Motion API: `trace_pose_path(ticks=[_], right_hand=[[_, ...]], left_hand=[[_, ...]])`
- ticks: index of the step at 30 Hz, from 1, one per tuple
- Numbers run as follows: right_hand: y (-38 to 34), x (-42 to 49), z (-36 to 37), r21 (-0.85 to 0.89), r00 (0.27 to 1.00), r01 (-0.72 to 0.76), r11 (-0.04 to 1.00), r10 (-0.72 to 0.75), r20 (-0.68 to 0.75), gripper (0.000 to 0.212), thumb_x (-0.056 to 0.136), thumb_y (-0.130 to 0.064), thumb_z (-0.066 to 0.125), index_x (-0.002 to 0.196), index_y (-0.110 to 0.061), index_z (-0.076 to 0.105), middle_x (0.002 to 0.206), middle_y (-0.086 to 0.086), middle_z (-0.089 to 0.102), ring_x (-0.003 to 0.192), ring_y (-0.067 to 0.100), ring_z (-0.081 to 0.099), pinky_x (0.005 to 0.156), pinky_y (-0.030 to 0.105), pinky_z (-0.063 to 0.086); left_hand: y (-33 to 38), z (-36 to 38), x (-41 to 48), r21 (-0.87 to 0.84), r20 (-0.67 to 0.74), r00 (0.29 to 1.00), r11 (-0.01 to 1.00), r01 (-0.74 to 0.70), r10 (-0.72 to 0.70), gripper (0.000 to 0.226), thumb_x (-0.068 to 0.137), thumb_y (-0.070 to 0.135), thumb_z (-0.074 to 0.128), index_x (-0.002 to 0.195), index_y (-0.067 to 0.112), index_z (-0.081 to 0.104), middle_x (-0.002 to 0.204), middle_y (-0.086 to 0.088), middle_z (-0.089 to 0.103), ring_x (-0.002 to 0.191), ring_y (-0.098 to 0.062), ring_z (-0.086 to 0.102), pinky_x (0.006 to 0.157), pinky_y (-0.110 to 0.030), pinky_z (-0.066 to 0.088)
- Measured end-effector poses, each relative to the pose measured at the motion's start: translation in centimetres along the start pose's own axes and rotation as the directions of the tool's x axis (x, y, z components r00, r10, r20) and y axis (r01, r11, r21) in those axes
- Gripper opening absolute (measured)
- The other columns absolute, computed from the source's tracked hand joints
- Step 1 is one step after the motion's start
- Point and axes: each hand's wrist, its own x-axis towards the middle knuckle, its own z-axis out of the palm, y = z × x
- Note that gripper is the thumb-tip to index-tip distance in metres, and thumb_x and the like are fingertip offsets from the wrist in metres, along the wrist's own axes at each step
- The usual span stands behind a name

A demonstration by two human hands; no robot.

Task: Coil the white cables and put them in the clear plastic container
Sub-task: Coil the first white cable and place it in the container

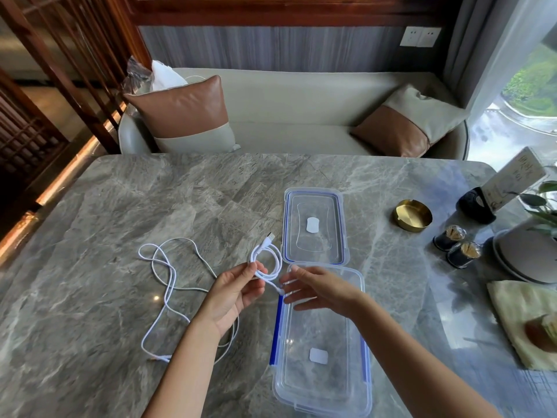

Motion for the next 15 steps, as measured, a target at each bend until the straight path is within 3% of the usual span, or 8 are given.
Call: trace_pose_path(ticks=[4, 5, 8, 10, 12, 15], right_hand=[[0.7, 0.2, 0.2, 0.007, 0.997, 0.076, 0.997, -0.076, 0.025, 0.003, 0.090, -0.017, 0.060, 0.087, -0.016, 0.062, 0.076, -0.002, 0.063, 0.070, 0.006, 0.064, 0.069, 0.022, 0.055], [0.7, 0.3, 0.1, 0.057, 0.994, 0.108, 0.993, -0.108, 0.003, 0.007, 0.088, -0.011, 0.062, 0.084, -0.016, 0.061, 0.069, -0.005, 0.061, 0.063, 0.004, 0.061, 0.066, 0.020, 0.054], [0.5, 0.4, -0.4, 0.387, 0.980, 0.199, 0.900, -0.178, -0.092, 0.012, 0.079, 0.000, 0.065, 0.080, -0.011, 0.062, 0.066, -0.002, 0.063, 0.056, 0.006, 0.061, 0.059, 0.019, 0.056], [-0.1, 0.3, -0.8, 0.514, 0.965, 0.261, 0.817, -0.223, -0.135, 0.012, 0.071, -0.002, 0.066, 0.080, -0.010, 0.066, 0.070, 0.002, 0.069, 0.059, 0.008, 0.065, 0.060, 0.020, 0.058], [-0.8, 0.1, -1.0, 0.511, 0.951, 0.309, 0.802, -0.270, -0.152, 0.013, 0.068, -0.004, 0.068, 0.078, -0.012, 0.072, 0.076, 0.002, 0.074, 0.062, 0.008, 0.067, 0.061, 0.020, 0.058], [-1.7, -0.3, -0.5, 0.328, 0.932, 0.362, 0.872, -0.335, -0.137, 0.018, 0.069, -0.011, 0.073, 0.086, -0.016, 0.072, 0.082, 0.000, 0.076, 0.067, 0.007, 0.068, 0.064, 0.020, 0.056]], left_hand=[[-0.1, 0.2, 0.0, 0.003, -0.026, 0.999, 0.999, -0.034, 0.034, 0.016, 0.073, 0.025, 0.062, 0.072, 0.014, 0.074, 0.068, 0.003, 0.071, 0.055, -0.002, 0.062, 0.053, -0.015, 0.053], [-0.1, 0.2, 0.0, 0.031, -0.037, 0.998, 0.999, -0.044, 0.045, 0.016, 0.073, 0.025, 0.062, 0.072, 0.015, 0.074, 0.067, 0.004, 0.070, 0.055, -0.001, 0.061, 0.053, -0.014, 0.052], [-0.1, 0.0, 0.0, 0.173, -0.073, 0.995, 0.983, -0.060, 0.074, 0.017, 0.071, 0.029, 0.064, 0.074, 0.016, 0.073, 0.067, 0.009, 0.069, 0.058, 0.002, 0.057, 0.053, -0.010, 0.045], [-0.3, -0.2, 0.1, 0.245, -0.078, 0.993, 0.967, -0.064, 0.086, 0.018, 0.070, 0.033, 0.065, 0.074, 0.018, 0.074, 0.069, 0.010, 0.070, 0.062, 0.003, 0.057, 0.056, -0.010, 0.044], [-0.5, -0.1, 0.3, 0.252, -0.073, 0.993, 0.965, -0.070, 0.091, 0.018, 0.070, 0.033, 0.065, 0.073, 0.018, 0.074, 0.072, 0.008, 0.072, 0.066, 0.002, 0.061, 0.058, -0.011, 0.046], [-0.8, 0.6, 0.4, 0.216, -0.036, 0.995, 0.973, -0.085, 0.095, 0.018, 0.070, 0.032, 0.066, 0.074, 0.016, 0.075, 0.073, 0.005, 0.073, 0.067, -0.002, 0.064, 0.059, -0.014, 0.051]])
